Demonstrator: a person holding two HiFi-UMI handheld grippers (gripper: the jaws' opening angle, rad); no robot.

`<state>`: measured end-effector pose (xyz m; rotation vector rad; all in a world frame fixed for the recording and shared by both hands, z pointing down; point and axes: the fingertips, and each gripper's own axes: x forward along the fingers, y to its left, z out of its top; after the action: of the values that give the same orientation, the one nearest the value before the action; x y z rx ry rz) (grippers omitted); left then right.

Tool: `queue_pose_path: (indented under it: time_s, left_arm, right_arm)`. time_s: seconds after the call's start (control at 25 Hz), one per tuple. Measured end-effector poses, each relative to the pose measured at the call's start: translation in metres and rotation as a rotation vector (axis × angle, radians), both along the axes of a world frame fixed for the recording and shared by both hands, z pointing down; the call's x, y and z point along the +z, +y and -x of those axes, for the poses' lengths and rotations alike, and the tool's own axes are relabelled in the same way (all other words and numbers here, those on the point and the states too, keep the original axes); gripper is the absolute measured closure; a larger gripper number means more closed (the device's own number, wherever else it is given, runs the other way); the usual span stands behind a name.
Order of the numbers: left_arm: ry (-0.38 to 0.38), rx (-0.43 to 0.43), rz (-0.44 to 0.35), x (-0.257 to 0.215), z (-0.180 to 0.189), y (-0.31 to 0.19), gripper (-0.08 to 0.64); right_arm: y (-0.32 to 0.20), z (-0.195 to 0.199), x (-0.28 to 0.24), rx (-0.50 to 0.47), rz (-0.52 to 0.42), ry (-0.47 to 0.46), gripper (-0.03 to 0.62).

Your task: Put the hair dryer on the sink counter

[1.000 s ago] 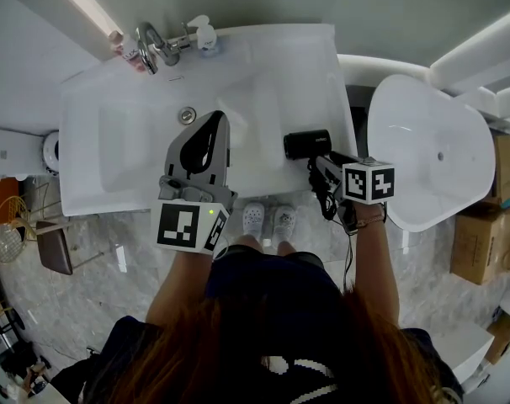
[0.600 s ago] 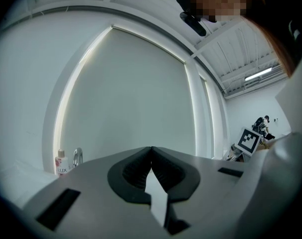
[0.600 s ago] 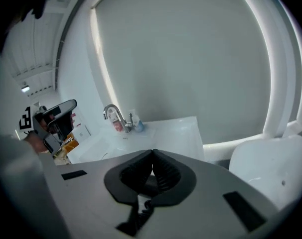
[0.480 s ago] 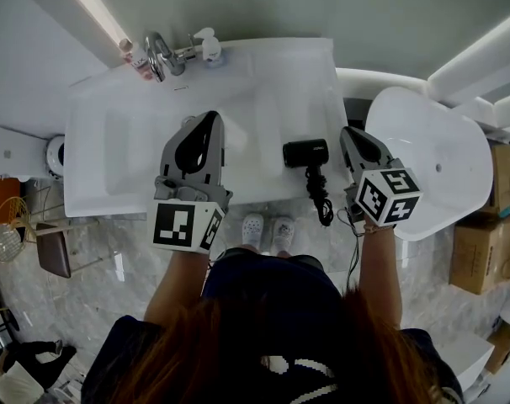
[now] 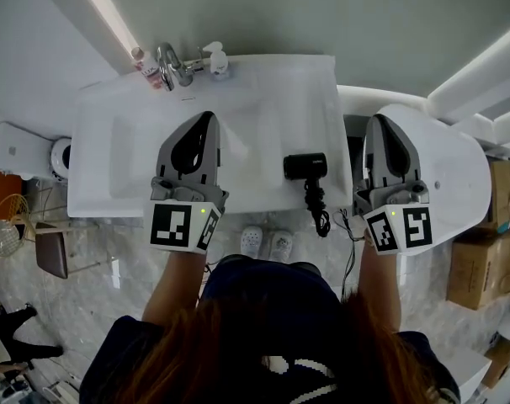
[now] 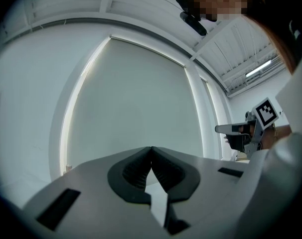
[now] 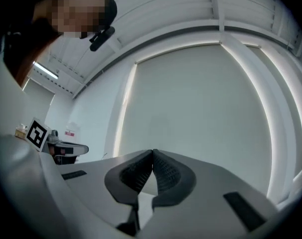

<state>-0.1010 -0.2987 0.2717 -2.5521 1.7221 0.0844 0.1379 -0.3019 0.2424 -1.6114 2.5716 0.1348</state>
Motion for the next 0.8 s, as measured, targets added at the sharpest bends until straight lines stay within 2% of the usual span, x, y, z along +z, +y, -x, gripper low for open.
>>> queue_pose_path:
  time_s: [0.2, 0.48, 0.8]
  left_arm:
    - [-0.001, -0.013, -0.012, -0.008, 0.002, 0.000, 0.541]
    - [0.002, -0.027, -0.019, -0.012, 0.003, 0.001, 0.541]
    - [0.007, -0.035, -0.020, -0.013, 0.003, 0.006, 0.541]
  right_arm:
    - [0.006, -0.004, -0.026, 0.032, -0.063, -0.020, 0.577]
    - [0.007, -0.004, -0.028, 0.019, -0.050, -0.047, 0.577]
    - [0.010, 0.000, -0.028, 0.018, -0.061, -0.010, 0.577]
